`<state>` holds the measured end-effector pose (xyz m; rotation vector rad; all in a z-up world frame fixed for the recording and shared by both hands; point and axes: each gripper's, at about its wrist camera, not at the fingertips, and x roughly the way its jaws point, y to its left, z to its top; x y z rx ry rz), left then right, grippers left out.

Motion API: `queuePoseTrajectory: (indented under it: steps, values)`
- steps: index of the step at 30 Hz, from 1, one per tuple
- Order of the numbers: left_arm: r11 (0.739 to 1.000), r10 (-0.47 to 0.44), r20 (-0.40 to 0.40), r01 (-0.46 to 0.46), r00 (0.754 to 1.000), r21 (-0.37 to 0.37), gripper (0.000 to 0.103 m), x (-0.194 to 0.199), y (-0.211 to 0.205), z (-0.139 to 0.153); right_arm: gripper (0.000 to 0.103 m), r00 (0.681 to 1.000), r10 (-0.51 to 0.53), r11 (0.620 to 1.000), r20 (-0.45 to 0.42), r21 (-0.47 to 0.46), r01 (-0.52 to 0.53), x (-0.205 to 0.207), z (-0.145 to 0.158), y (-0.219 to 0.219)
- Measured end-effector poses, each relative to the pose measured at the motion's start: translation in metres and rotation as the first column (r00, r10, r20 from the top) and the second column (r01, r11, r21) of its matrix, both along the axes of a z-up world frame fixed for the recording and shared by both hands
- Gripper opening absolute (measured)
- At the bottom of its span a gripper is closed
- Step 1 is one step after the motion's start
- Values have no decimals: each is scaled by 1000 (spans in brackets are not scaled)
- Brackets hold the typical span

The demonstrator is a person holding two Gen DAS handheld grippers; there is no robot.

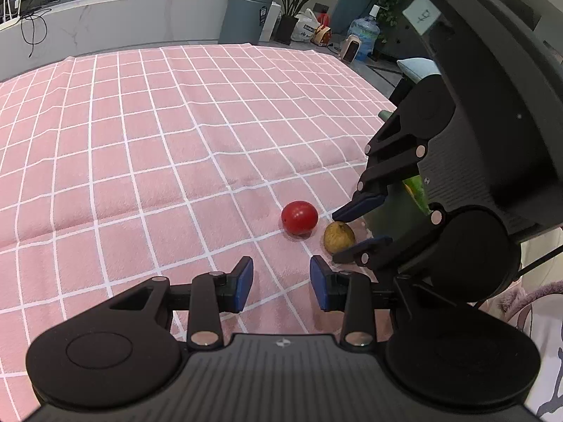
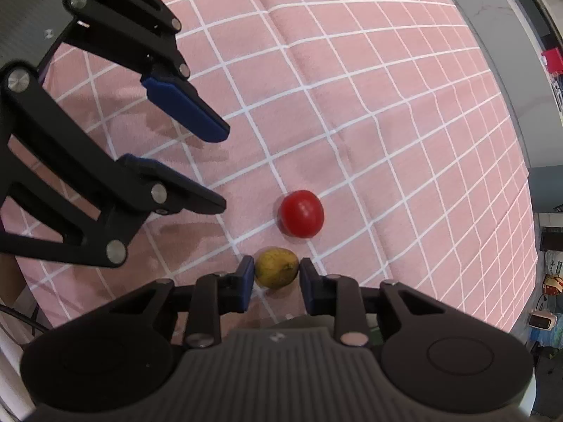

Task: Organize fruits
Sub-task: 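Grasp the small yellow fruit with the right tool while the left approaches the red fruit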

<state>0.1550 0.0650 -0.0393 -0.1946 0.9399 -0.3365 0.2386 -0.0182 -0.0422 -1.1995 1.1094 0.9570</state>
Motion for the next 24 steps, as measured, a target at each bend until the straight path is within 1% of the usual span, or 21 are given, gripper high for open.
queuePoseTrajectory:
  steps: [3, 5, 10, 13, 16, 17, 19, 22, 24]
  values:
    - [1000, -9, 13, 9, 1000, 1, 42, 1, -3, 1, 24, 1000, -4, 999, 4, 32, 4, -2, 6, -4]
    - [1000, -15, 25, 15, 1000, 4, 42, 0, -4, 2, 24, 1000, -13, 998, 12, 68, 13, -3, 15, -8]
    - [1000, -15, 57, 15, 998, 10, 42, 2, -7, 4, 24, 998, -48, 982, 41, 185, 40, -10, 50, -26]
    - [1000, -27, 75, 26, 997, 16, 42, 6, -11, 6, 24, 992, -106, 960, 62, 266, 86, -15, 73, -42]
    - [999, -36, 85, 33, 996, 40, 42, 15, -20, 3, 24, 975, -212, 915, 62, 363, 175, -15, 93, -65]
    - [998, -38, 88, 34, 995, 46, 42, 18, -21, 2, 24, 966, -250, 896, 62, 393, 207, -15, 98, -74]
    - [998, -49, 90, 44, 995, 51, 43, 24, -26, -2, 24, 938, -343, 847, 49, 448, 286, -17, 105, -94]
    - [994, -71, 93, 63, 993, 88, 44, 31, -36, -8, 24, 878, -477, 763, 28, 510, 398, -19, 110, -126]
    - [991, -83, 90, 73, 992, 110, 44, 35, -41, -13, 24, 826, -564, 694, 8, 546, 468, -21, 110, -147]
